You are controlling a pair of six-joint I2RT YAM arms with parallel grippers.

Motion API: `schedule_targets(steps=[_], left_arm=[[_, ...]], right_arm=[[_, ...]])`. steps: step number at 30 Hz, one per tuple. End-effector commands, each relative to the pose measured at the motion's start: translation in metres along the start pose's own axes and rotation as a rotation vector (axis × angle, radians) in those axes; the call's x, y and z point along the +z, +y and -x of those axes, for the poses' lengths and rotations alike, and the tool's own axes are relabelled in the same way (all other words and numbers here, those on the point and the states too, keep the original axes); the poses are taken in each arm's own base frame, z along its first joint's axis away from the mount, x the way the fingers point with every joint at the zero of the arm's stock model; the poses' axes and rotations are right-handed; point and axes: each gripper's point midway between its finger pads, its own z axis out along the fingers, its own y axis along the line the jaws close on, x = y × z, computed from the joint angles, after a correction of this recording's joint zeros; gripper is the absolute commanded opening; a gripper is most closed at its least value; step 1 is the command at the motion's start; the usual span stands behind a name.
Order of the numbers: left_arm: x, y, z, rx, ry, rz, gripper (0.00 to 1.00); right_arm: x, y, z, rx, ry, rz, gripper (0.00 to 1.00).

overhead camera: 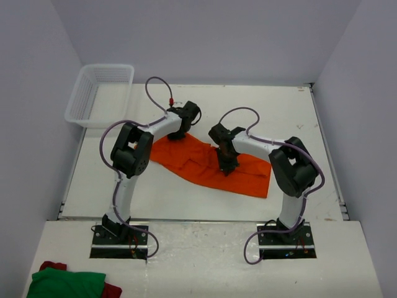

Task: Fold and stack the t-shirts
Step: Rotate the tshirt 90 degrees

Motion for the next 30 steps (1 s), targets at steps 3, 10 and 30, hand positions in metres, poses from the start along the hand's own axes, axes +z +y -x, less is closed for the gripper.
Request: schedule_targets(steps=[3,10,30], left_arm=[[0.017,-0.075,0.034,0.064,0.019,-0.260,0.00],[0.036,-0.123,0.065,0.084,0.071,-0.525,0.00],[-0.006,-0.085,0.220,0.085,-0.304,-0.787,0.05]], right_arm=[[0.015,0.035,-0.015,-0.021,0.008,0.054,0.00],[0.023,0.073,-0.013,-0.082,0.021,0.078,0.00],[-0.130,0.154,0.052,-0.365,-0.436,0.381,0.00]])
